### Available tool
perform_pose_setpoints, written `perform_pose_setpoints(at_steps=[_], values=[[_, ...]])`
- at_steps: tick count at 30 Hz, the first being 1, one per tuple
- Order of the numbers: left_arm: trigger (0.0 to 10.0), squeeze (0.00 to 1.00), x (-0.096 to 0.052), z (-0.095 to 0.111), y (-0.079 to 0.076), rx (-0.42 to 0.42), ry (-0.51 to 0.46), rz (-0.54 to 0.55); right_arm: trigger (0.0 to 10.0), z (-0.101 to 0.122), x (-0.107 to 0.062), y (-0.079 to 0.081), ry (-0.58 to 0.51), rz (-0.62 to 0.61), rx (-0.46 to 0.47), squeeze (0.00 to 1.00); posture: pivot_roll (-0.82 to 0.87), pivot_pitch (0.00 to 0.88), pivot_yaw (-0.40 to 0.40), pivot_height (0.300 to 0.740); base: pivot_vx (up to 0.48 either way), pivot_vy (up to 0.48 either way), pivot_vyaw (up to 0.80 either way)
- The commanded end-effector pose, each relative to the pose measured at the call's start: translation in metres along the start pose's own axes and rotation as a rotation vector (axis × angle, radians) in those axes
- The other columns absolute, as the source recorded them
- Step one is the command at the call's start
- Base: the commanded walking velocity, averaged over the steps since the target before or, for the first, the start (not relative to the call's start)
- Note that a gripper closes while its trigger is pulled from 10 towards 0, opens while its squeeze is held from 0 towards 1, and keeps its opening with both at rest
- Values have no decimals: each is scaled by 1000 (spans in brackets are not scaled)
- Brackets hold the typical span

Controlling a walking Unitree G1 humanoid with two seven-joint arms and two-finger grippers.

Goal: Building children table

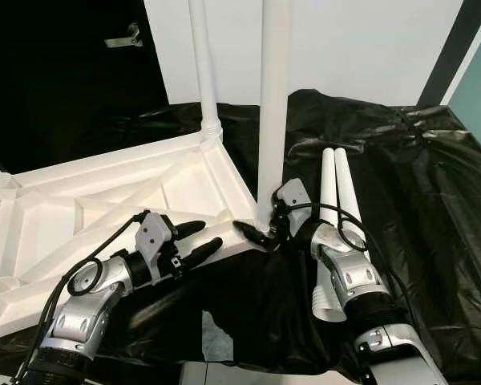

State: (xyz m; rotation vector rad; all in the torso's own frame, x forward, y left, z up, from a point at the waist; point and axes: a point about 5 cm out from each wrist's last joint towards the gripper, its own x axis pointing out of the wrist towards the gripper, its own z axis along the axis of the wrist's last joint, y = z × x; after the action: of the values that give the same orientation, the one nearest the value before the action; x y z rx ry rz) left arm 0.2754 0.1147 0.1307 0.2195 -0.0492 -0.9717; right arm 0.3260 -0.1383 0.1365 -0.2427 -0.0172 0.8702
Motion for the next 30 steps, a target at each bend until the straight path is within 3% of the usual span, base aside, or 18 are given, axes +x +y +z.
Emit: perform_pose_setpoints(at_steps=[1,7,13,23,24,28,30], values=[[10000,0,-2,0,3,-2,-1,67,0,-2,1,2,7,16,4,0,9,0,4,740,0,0,0],[10000,0,-3,-1,2,-7,2,62,0,-7,-2,-1,18,-54,41,0,-14,0,20,740,0,0,0],[10000,0,-2,-2,-1,-12,7,42,0,-15,-3,3,31,-222,83,0,-18,0,23,740,0,0,0],[10000,0,-3,-3,-4,-23,7,39,0,-25,2,29,40,-614,221,0,-26,0,29,740,0,0,0],[10000,0,-3,-3,-4,-23,7,39,0,-25,2,29,40,-614,221,0,-26,0,29,740,0,0,0],[10000,0,-1,-4,-6,-36,7,32,0,-23,8,40,52,-806,242,0,-34,0,33,740,0,0,0],[10000,0,0,-4,-7,-35,6,23,0,-23,16,47,52,-806,292,0,-37,0,33,740,0,0,0]])
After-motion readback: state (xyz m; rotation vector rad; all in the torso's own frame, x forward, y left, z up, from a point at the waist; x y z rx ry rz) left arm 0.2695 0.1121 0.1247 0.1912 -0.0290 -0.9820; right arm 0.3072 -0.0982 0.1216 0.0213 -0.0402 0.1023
